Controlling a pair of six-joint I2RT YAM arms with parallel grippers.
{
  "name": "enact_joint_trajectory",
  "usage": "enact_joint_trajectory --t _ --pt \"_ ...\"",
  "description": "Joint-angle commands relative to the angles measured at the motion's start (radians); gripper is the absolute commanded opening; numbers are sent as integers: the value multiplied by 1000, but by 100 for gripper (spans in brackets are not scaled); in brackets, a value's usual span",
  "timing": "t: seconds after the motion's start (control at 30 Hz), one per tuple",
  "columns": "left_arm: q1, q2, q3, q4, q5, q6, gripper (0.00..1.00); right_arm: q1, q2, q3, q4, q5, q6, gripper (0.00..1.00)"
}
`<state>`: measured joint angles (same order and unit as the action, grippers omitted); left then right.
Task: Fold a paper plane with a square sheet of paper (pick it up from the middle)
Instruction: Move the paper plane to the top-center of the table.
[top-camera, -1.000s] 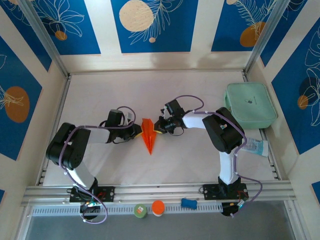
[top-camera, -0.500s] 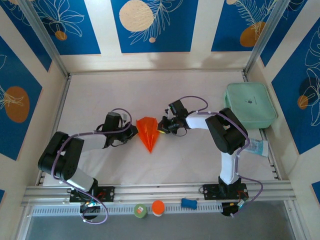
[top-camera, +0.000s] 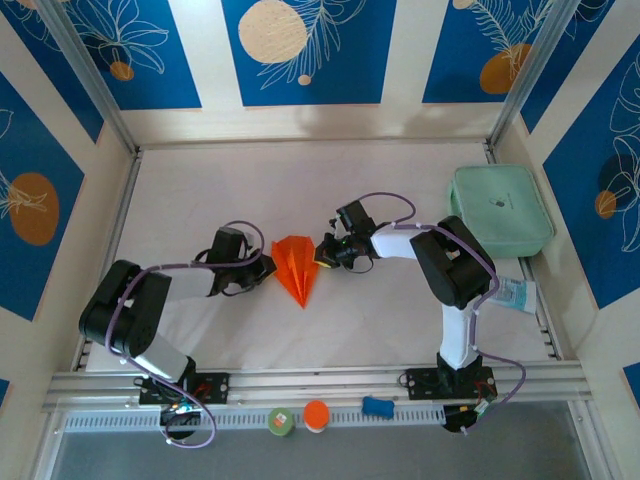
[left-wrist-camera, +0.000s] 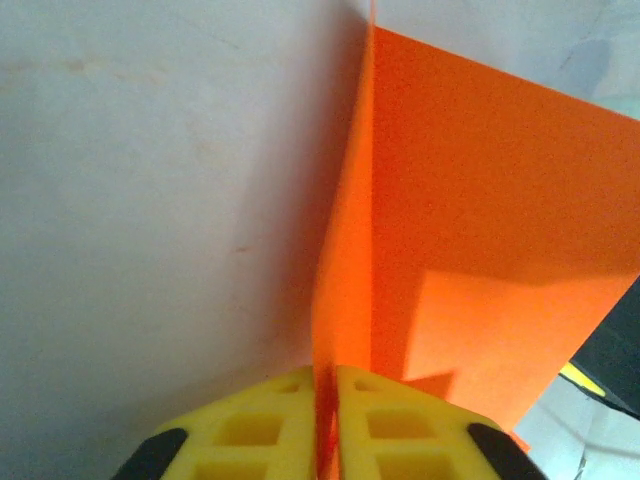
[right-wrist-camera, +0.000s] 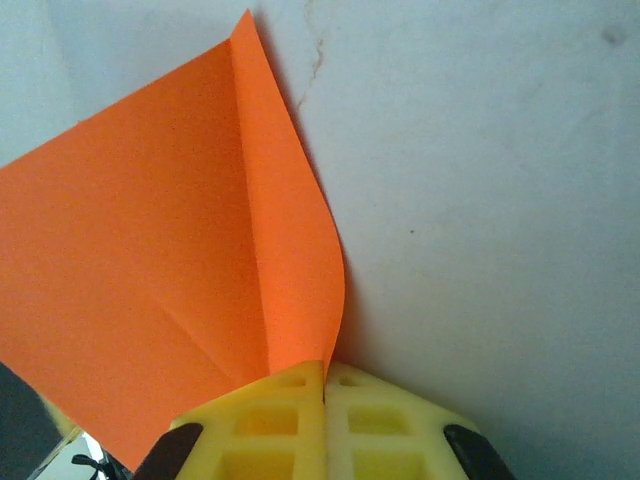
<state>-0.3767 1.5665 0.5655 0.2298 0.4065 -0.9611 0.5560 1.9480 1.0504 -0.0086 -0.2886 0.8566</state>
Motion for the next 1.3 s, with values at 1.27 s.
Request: enact_joint_trajectory --t 1.27 --pt "-262 -79 103 -226 -194 1 29 2 41 36 -50 -20 -21 4"
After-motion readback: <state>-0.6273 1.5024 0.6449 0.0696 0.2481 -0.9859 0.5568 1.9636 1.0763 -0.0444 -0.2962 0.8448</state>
